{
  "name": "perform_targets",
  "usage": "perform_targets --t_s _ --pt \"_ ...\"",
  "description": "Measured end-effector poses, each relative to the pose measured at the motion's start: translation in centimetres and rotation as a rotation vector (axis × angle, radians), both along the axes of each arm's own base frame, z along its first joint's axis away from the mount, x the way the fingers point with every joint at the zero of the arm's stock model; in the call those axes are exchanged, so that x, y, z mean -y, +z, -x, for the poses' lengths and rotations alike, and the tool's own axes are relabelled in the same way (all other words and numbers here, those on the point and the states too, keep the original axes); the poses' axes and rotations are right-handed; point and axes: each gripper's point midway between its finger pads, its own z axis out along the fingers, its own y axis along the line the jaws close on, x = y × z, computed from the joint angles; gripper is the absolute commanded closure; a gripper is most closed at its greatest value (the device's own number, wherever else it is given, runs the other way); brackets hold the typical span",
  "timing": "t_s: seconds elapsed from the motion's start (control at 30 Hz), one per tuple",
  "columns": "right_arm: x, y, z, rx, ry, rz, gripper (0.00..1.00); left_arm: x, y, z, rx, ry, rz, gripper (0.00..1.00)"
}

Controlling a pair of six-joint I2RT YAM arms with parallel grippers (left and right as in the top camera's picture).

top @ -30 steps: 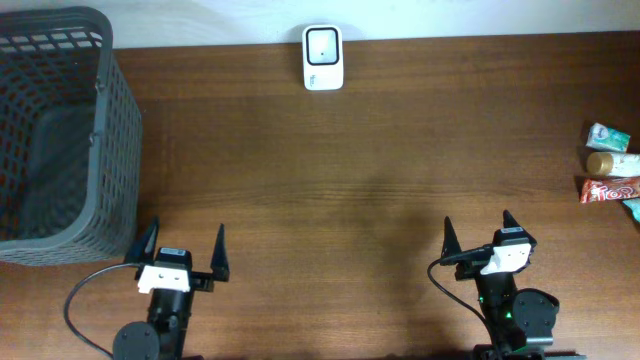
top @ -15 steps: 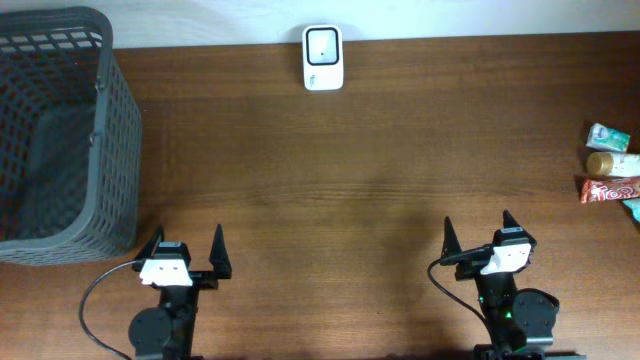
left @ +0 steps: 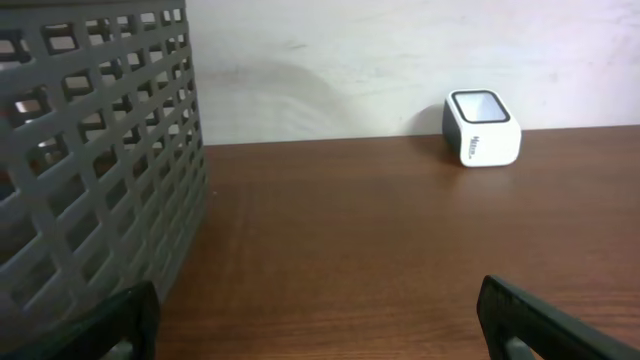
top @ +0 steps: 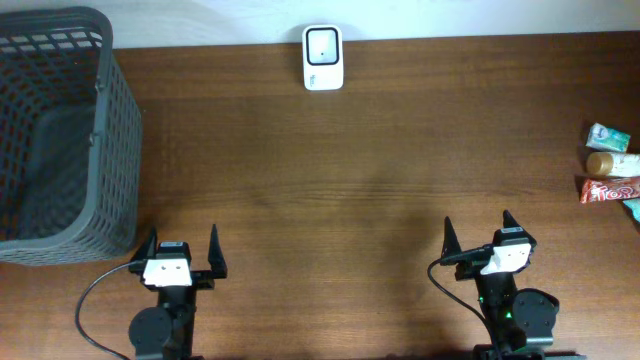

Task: Scan the item barcode

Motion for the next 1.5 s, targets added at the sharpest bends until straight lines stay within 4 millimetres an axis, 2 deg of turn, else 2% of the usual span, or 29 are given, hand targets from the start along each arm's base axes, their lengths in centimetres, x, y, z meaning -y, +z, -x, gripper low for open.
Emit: perform_targets --t_s 0.4,1.5 --pt "0.0 0.0 0.0 0.000 0.000 0.000 0.01 -1.6 0.0 0.1 0.002 0.099 0.039 0.01" --pt "0.0 0.0 0.0 0.000 0.000 0.000 0.01 -1.5 0.0 0.1 0.000 0.090 0.032 0.01"
